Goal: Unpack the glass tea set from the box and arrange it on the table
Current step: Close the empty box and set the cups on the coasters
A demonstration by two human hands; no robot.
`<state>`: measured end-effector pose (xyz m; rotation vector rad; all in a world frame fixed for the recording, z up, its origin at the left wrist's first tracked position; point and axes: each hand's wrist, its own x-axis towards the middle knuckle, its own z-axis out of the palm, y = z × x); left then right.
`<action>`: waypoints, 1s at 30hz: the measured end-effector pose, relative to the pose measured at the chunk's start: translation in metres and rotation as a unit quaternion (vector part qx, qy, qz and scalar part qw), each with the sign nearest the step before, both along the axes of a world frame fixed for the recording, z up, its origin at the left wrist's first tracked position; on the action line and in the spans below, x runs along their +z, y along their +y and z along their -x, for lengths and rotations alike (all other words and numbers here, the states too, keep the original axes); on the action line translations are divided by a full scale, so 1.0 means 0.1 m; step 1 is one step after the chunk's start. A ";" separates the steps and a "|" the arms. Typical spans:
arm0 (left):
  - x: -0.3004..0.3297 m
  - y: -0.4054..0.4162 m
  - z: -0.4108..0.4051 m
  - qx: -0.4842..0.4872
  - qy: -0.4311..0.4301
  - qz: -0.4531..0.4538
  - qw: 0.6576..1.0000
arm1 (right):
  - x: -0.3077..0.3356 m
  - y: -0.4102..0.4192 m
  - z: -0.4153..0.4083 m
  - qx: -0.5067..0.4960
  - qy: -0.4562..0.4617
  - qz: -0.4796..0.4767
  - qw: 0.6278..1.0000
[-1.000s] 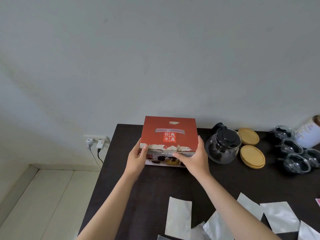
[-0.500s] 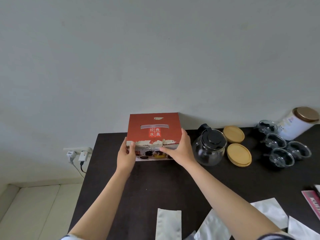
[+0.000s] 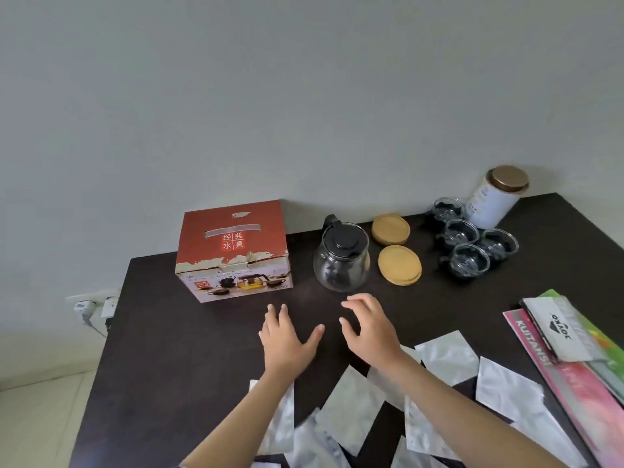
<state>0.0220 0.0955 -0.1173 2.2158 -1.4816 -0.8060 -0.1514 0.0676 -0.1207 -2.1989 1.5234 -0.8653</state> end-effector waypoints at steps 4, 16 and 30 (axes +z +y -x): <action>-0.13 -0.16 0.43 -0.030 -0.077 -0.031 0.996 | 0.10 -0.25 0.58 -0.081 0.039 -0.059 0.994; -0.49 -0.30 0.79 0.036 -0.196 -0.040 0.979 | 0.20 -1.38 1.13 -0.113 0.164 -0.284 0.938; -0.53 -0.30 0.78 0.050 -0.202 -0.034 0.978 | 0.14 -1.52 0.84 -0.083 0.185 -0.313 0.928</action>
